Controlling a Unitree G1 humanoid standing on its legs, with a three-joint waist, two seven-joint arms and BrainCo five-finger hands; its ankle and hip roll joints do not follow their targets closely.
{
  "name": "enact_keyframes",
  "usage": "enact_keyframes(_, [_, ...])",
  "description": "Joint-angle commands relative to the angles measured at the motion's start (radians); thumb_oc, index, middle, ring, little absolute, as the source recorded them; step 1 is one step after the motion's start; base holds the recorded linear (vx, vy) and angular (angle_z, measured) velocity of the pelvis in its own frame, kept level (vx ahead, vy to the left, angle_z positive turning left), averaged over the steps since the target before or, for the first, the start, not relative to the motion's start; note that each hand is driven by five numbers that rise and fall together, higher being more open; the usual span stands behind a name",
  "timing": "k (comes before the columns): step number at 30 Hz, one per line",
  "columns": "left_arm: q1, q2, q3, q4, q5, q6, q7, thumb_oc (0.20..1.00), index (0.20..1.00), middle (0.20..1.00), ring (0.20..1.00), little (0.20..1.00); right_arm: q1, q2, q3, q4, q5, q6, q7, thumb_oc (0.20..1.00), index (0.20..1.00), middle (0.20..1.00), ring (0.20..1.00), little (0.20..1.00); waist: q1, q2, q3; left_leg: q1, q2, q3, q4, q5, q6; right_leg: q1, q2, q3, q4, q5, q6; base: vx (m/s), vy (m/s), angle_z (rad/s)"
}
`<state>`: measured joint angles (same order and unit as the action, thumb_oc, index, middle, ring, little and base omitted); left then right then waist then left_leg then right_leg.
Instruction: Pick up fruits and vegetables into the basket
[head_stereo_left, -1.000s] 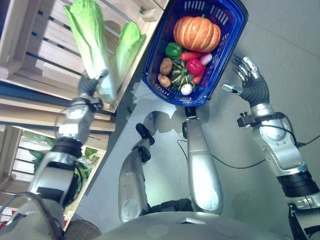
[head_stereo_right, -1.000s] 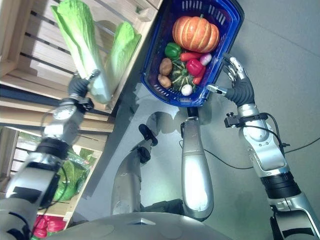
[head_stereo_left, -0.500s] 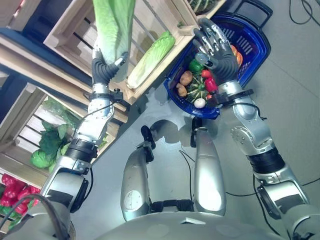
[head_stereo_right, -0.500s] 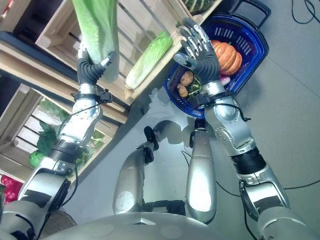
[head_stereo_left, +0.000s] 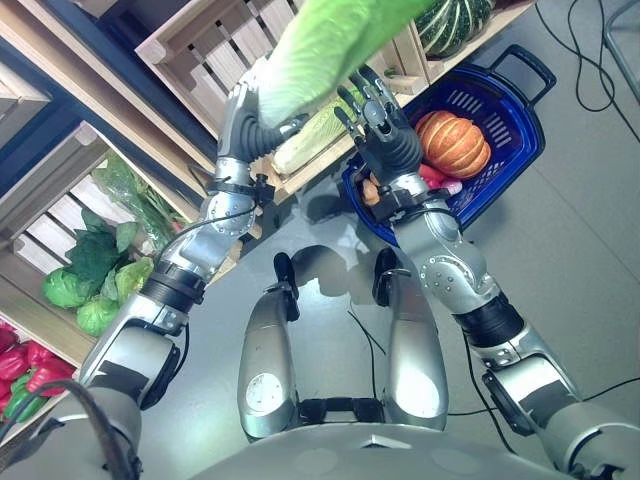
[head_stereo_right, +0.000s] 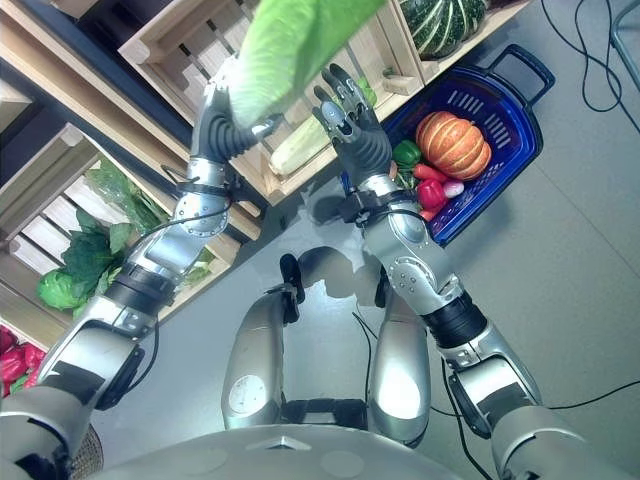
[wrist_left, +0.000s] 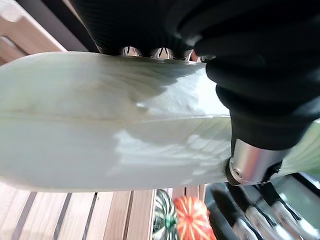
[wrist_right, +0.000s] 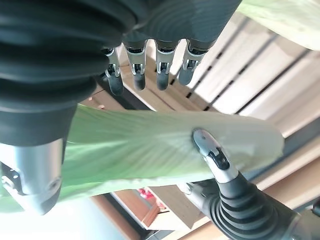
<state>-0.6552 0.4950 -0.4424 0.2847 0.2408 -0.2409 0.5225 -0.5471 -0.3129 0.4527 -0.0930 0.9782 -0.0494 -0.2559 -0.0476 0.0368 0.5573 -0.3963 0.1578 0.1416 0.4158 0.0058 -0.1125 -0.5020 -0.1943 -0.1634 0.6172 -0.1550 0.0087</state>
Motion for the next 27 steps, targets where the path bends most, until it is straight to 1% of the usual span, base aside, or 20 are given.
enact_keyframes(1, [-0.097, 0.073, -0.046, -0.132, 0.09, -0.036, 0.04, 0.2, 0.2, 0.2, 0.2, 0.2, -0.085, 0.09, 0.008, -0.003, 0.1, -0.043, -0.034, 1.0, 1.0, 1.0, 1.0, 1.0, 0.014, -0.054, -0.037, 0.024, -0.036, 0.064, 0.048, -0.1, 0.067, 0.08, 0.012, -0.023, -0.105, 0.034, 0.031, 0.0, -0.051, 0.02])
enact_keyframes(3, [-0.103, 0.073, -0.061, -0.135, 0.111, -0.031, 0.035, 0.2, 0.2, 0.2, 0.2, 0.2, -0.086, 0.091, 0.014, 0.018, 0.128, -0.041, -0.046, 1.0, 1.0, 1.0, 1.0, 1.0, 0.016, -0.056, -0.037, 0.031, -0.036, 0.063, 0.046, -0.1, 0.067, 0.089, 0.013, -0.027, -0.111, 0.035, 0.031, 0.0, -0.035, 0.06])
enact_keyframes(5, [-0.11, 0.075, -0.076, -0.139, 0.116, -0.02, 0.027, 0.2, 0.2, 0.2, 0.2, 0.2, -0.087, 0.09, 0.019, 0.033, 0.121, -0.039, -0.063, 1.0, 1.0, 1.0, 1.0, 1.0, 0.016, -0.057, -0.037, 0.034, -0.035, 0.062, 0.046, -0.102, 0.067, 0.094, 0.013, -0.028, -0.113, 0.035, 0.032, 0.0, -0.01, 0.02])
enact_keyframes(9, [-0.127, 0.065, -0.114, -0.149, 0.128, 0.038, -0.036, 0.2, 0.2, 0.2, 0.2, 0.2, -0.101, 0.084, 0.026, 0.067, 0.068, -0.043, -0.095, 1.0, 1.0, 1.0, 1.0, 1.0, 0.018, -0.058, -0.037, 0.041, -0.035, 0.06, 0.041, -0.103, 0.065, 0.108, 0.014, -0.032, -0.122, 0.036, 0.035, 0.0, 0.0, 0.0])
enact_keyframes(13, [-0.133, 0.057, -0.144, -0.15, 0.158, 0.07, -0.081, 0.2, 0.2, 0.2, 0.2, 0.2, -0.111, 0.079, 0.031, 0.075, 0.066, -0.028, -0.088, 1.0, 1.0, 1.0, 1.0, 1.0, 0.018, -0.059, -0.037, 0.043, -0.037, 0.059, 0.037, -0.104, 0.066, 0.11, 0.013, -0.034, -0.129, 0.038, 0.039, -0.02, -0.004, 0.01])
enact_keyframes(17, [-0.151, 0.061, -0.196, -0.159, 0.204, 0.128, -0.157, 0.2, 0.2, 0.2, 0.2, 0.2, -0.13, 0.066, 0.04, 0.086, 0.049, -0.007, -0.104, 1.0, 1.0, 1.0, 1.0, 1.0, 0.019, -0.058, -0.037, 0.045, -0.04, 0.059, 0.029, -0.103, 0.066, 0.114, 0.011, -0.037, -0.139, 0.04, 0.045, -0.02, 0.004, 0.0])
enact_keyframes(19, [-0.153, 0.065, -0.21, -0.165, 0.216, 0.148, -0.205, 0.2, 0.2, 0.2, 0.2, 0.2, -0.136, 0.059, 0.039, 0.091, 0.03, -0.005, -0.109, 1.0, 1.0, 1.0, 1.0, 1.0, 0.02, -0.057, -0.037, 0.044, -0.04, 0.059, 0.027, -0.103, 0.067, 0.114, 0.011, -0.039, -0.141, 0.04, 0.046, -0.02, 0.006, 0.01])
enact_keyframes(20, [-0.153, 0.066, -0.212, -0.167, 0.217, 0.151, -0.211, 0.2, 0.2, 0.2, 0.2, 0.2, -0.137, 0.058, 0.039, 0.092, 0.027, -0.005, -0.109, 1.0, 1.0, 1.0, 1.0, 1.0, 0.021, -0.057, -0.037, 0.044, -0.04, 0.059, 0.027, -0.104, 0.066, 0.115, 0.011, -0.039, -0.142, 0.04, 0.046, 0.0, 0.0, 0.0])
enact_keyframes(21, [-0.154, 0.067, -0.223, -0.173, 0.223, 0.167, -0.246, 0.2, 0.2, 0.2, 0.2, 0.2, -0.139, 0.054, 0.035, 0.093, 0.016, 0.0, -0.112, 1.0, 1.0, 1.0, 1.0, 1.0, 0.02, -0.056, -0.037, 0.043, -0.04, 0.059, 0.027, -0.104, 0.067, 0.116, 0.01, -0.04, -0.144, 0.04, 0.047, 0.0, 0.0, 0.0])
enact_keyframes(22, [-0.155, 0.067, -0.229, -0.177, 0.224, 0.179, -0.26, 0.2, 0.2, 0.2, 0.2, 0.2, -0.141, 0.051, 0.035, 0.095, 0.015, -0.001, -0.114, 1.0, 1.0, 1.0, 1.0, 1.0, 0.02, -0.055, -0.037, 0.043, -0.041, 0.058, 0.026, -0.104, 0.067, 0.116, 0.01, -0.04, -0.145, 0.04, 0.048, 0.0, 0.0, 0.0])
enact_keyframes(25, [-0.153, 0.069, -0.273, -0.19, 0.256, 0.237, -0.346, 0.2, 0.2, 0.2, 0.2, 0.2, -0.15, 0.033, 0.025, 0.096, 0.009, -0.016, -0.123, 1.0, 1.0, 1.0, 1.0, 1.0, 0.018, -0.051, -0.037, 0.04, -0.04, 0.055, 0.023, -0.106, 0.066, 0.117, 0.006, -0.042, -0.152, 0.041, 0.052, -0.03, 0.029, -0.01])
enact_keyframes(27, [-0.15, 0.069, -0.285, -0.198, 0.274, 0.246, -0.37, 0.2, 0.2, 0.2, 0.2, 0.2, -0.152, 0.032, 0.021, 0.099, 0.013, -0.027, -0.127, 1.0, 1.0, 1.0, 1.0, 1.0, 0.019, -0.049, -0.037, 0.04, -0.04, 0.056, 0.023, -0.108, 0.066, 0.118, 0.005, -0.043, -0.155, 0.041, 0.054, 0.0, 0.0, 0.0])
